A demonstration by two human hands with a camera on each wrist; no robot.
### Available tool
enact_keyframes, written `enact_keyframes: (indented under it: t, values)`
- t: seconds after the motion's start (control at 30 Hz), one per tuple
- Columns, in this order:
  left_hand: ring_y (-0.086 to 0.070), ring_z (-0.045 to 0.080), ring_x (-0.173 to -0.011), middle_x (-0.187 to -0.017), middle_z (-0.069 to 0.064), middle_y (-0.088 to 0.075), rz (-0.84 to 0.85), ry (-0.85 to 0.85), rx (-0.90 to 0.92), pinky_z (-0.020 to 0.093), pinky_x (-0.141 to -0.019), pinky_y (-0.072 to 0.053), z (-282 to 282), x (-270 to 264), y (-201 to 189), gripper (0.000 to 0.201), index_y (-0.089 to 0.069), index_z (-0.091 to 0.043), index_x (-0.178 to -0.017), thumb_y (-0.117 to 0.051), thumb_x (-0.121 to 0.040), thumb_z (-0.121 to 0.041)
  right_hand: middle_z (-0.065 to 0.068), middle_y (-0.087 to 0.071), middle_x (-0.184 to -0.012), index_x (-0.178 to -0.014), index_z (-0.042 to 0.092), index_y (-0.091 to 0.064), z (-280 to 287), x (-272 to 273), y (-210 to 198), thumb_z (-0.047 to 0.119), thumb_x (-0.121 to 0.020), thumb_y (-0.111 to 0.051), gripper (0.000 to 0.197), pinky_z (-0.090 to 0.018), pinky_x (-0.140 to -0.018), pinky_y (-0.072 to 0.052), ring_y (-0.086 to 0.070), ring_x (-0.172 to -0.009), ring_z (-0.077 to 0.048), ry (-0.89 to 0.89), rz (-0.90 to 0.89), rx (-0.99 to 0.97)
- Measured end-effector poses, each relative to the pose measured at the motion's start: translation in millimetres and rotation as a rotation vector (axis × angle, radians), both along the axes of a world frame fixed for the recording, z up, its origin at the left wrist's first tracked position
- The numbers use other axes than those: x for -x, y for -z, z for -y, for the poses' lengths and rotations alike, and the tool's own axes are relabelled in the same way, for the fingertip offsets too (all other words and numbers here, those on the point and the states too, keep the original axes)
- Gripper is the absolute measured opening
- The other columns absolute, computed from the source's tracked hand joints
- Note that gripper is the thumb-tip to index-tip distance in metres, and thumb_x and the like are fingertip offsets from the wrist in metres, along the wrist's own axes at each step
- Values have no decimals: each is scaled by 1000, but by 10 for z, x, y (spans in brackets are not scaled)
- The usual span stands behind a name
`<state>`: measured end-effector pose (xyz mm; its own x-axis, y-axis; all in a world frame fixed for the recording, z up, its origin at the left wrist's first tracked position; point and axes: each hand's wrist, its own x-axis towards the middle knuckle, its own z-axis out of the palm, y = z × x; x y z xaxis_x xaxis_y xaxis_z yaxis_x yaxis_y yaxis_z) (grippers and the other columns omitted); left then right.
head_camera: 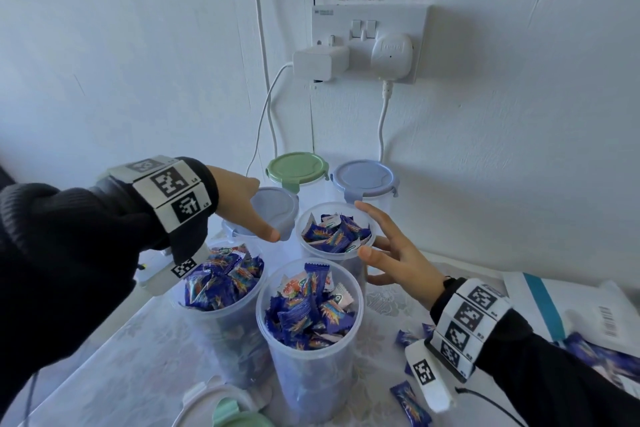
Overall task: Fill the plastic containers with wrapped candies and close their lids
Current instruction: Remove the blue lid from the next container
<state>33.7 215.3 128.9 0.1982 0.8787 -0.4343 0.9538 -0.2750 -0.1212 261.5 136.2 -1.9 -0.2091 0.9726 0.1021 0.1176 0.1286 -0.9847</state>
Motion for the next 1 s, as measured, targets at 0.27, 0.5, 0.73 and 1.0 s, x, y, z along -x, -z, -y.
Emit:
enact_keyframes:
  t: [0.27,0.5,0.73,1.0]
  values:
    - [-55,18,-94,-120,3,-52,-12,19,-53,24,-78,-50,-14,3,18,73,-42,-12,-128,-62,-77,-60,-2,-61,-122,-119,69,-37,-6,30,-14,54,-67,-63,59,-42,-89,-53,-61,-108,-20,-1,6,26]
    - [-55,19,-90,-103,2,-58,238,94,-275,30,-76,-48,96,146,-99,72,-54,-14,-115,-78,-60,-54,26,-62,-108,-126,62,-30,52,104,-28,52,-81,-53,52,-25,-91,-46,-57,-106,3,84,99,-68]
    - [-42,16,-118,-130,-3,-44,590,218,-493,21,-89,-29,568,315,-367,122,-37,-24,-139,-56,-30,-74,15,-42,-138,-128,65,-27,247,167,-453,86,-63,-48,71,-26,-105,-37,-42,-130,-8,177,204,-300]
    - [-39,11,-121,-135,-5,-45,823,517,-759,1,-93,-17,1239,265,-596,109,-42,-21,-138,-63,-43,-71,10,-36,-148,-139,45,-19,705,545,-1108,69,-78,-52,74,-30,-105,-41,-37,-136,-14,132,6,-609]
